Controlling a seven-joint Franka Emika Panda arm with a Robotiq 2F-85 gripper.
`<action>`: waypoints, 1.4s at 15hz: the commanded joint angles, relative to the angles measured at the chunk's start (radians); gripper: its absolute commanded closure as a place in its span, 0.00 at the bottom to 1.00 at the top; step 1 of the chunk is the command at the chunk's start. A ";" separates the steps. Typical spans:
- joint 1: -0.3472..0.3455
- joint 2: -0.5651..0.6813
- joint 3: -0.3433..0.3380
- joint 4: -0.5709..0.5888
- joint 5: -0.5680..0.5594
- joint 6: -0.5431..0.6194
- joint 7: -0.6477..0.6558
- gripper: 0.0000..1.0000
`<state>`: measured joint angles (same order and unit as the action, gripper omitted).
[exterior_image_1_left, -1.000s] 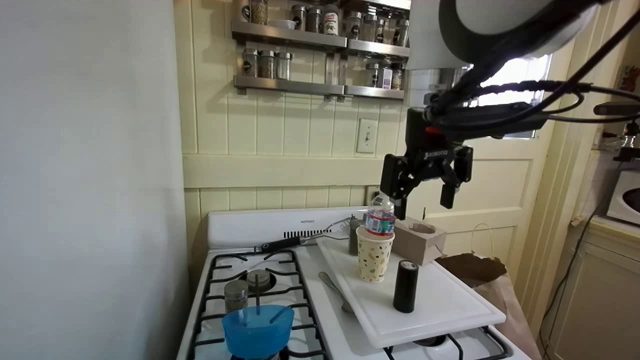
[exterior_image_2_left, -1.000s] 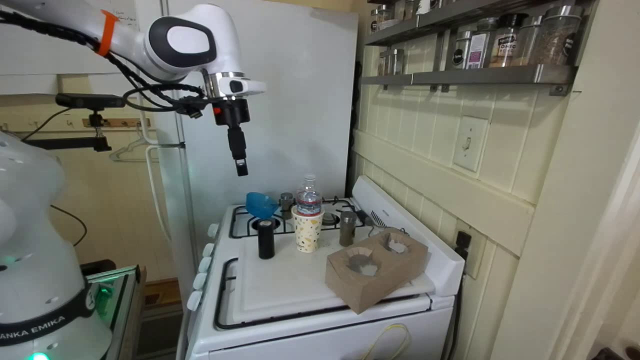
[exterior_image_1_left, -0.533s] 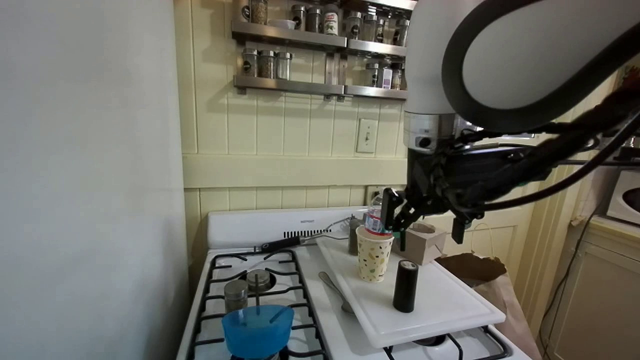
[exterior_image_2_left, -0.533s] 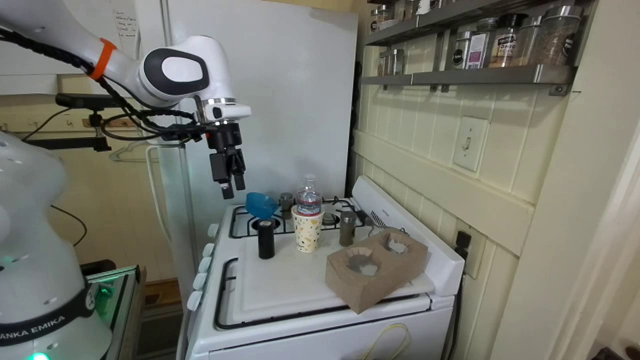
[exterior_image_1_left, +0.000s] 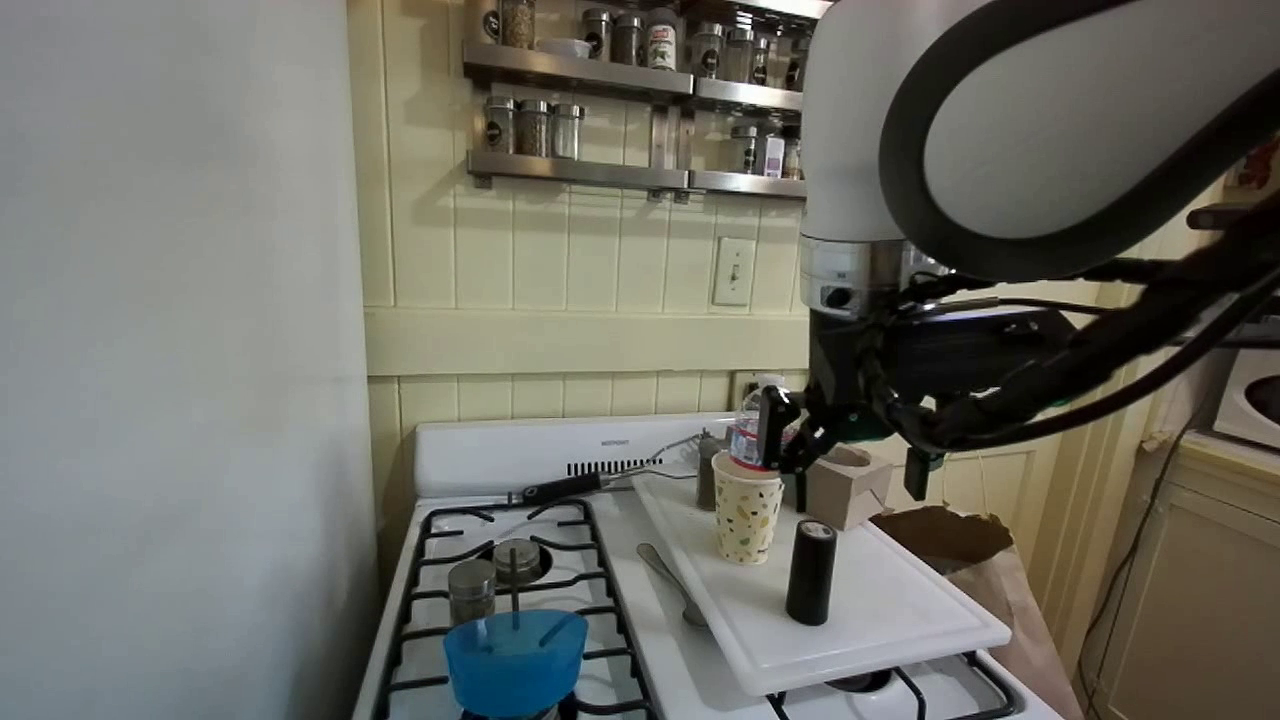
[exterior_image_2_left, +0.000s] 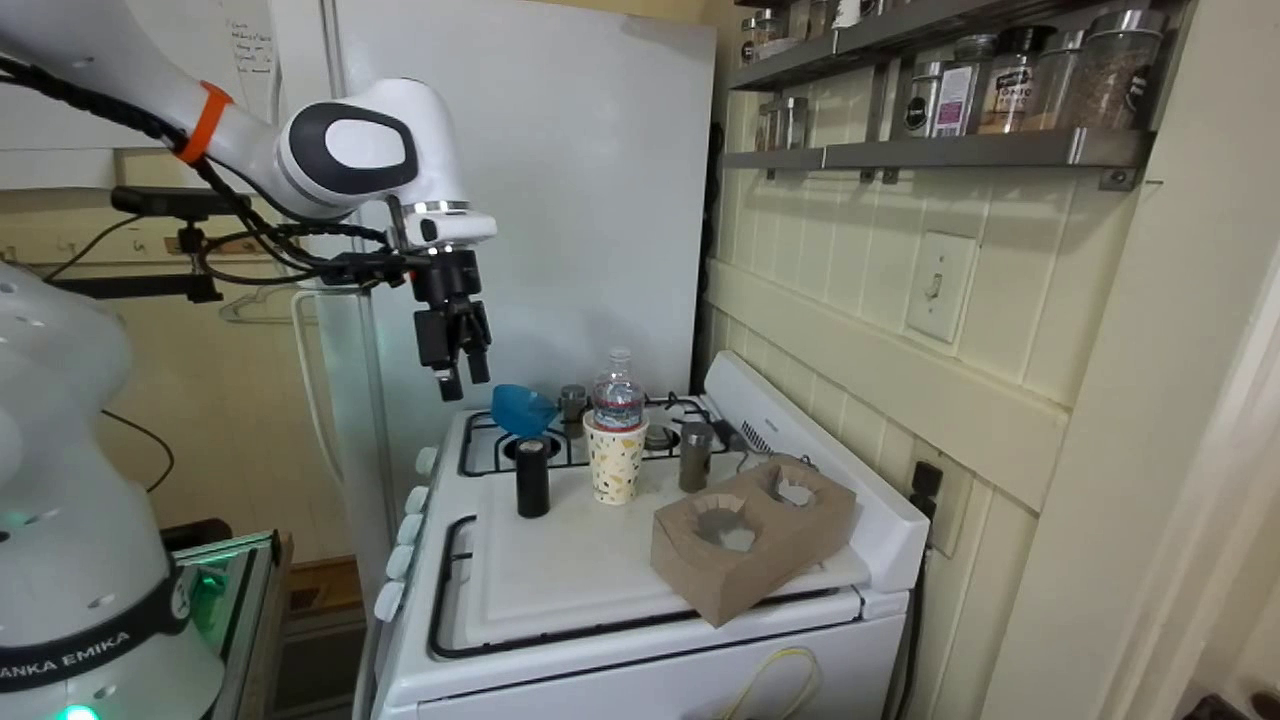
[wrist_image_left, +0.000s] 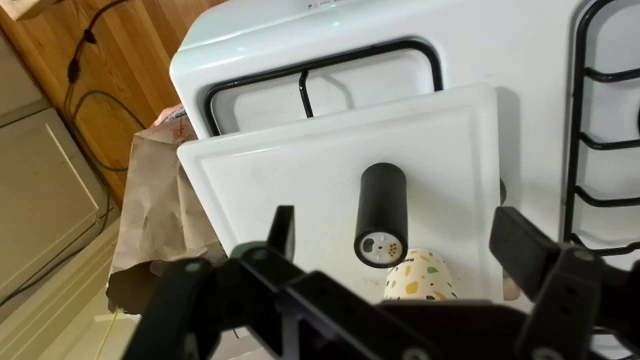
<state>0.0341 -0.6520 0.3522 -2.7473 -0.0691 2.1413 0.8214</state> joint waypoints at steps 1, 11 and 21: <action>0.029 0.063 -0.014 0.002 -0.064 0.057 -0.129 0.00; -0.036 0.121 -0.002 0.000 -0.172 0.451 -0.240 0.00; -0.005 0.197 -0.123 -0.001 -0.075 0.292 -0.441 0.00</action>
<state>0.0219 -0.4905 0.2558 -2.7498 -0.1651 2.4265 0.4223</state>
